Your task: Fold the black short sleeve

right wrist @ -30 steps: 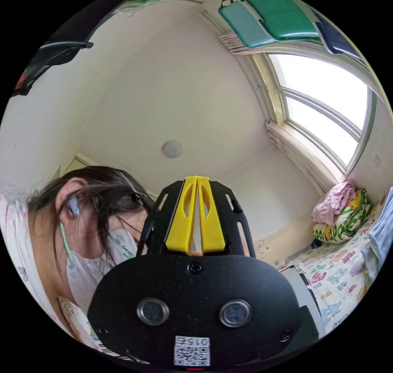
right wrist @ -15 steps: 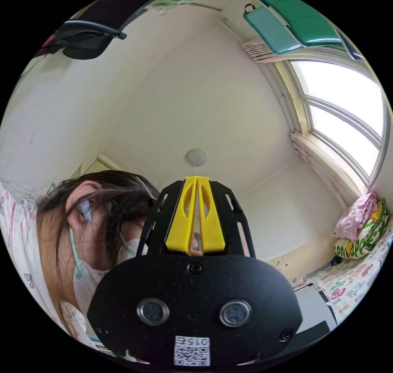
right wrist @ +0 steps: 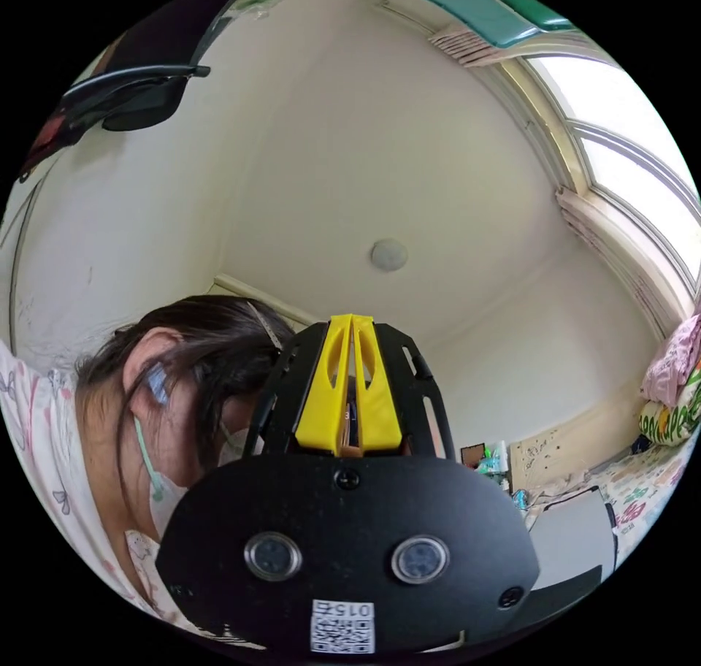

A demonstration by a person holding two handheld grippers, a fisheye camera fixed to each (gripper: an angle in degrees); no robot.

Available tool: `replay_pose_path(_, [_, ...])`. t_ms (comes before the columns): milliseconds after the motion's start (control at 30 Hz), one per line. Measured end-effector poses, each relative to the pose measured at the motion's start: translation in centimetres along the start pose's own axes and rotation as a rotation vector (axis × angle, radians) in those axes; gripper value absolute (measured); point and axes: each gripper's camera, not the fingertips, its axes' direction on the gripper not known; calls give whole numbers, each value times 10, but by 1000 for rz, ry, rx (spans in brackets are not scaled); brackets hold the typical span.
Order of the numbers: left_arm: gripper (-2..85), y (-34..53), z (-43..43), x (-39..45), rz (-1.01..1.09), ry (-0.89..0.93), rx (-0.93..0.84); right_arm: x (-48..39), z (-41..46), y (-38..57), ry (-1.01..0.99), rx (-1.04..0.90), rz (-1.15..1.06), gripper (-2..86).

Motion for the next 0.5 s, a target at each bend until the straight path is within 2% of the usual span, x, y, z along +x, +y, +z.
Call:
replay_pose_path(167, [15,-5,-4,28,-43,-53,11,-31,7,-9,-12,7,-119,-7])
replay_pose_path(300, [22,-13,-6,48,-24,-88,-7,-23,7,-8,41,36,-162,-8])
replay_pose_path(400, [27,-22,-7,58,-30,-79,-39,6,16,6,127,8,-203,-9])
replay_pose_path(500, [33,-32,-9,62,-60,-32,-51,62,35,29,216,-112,-163,-6])
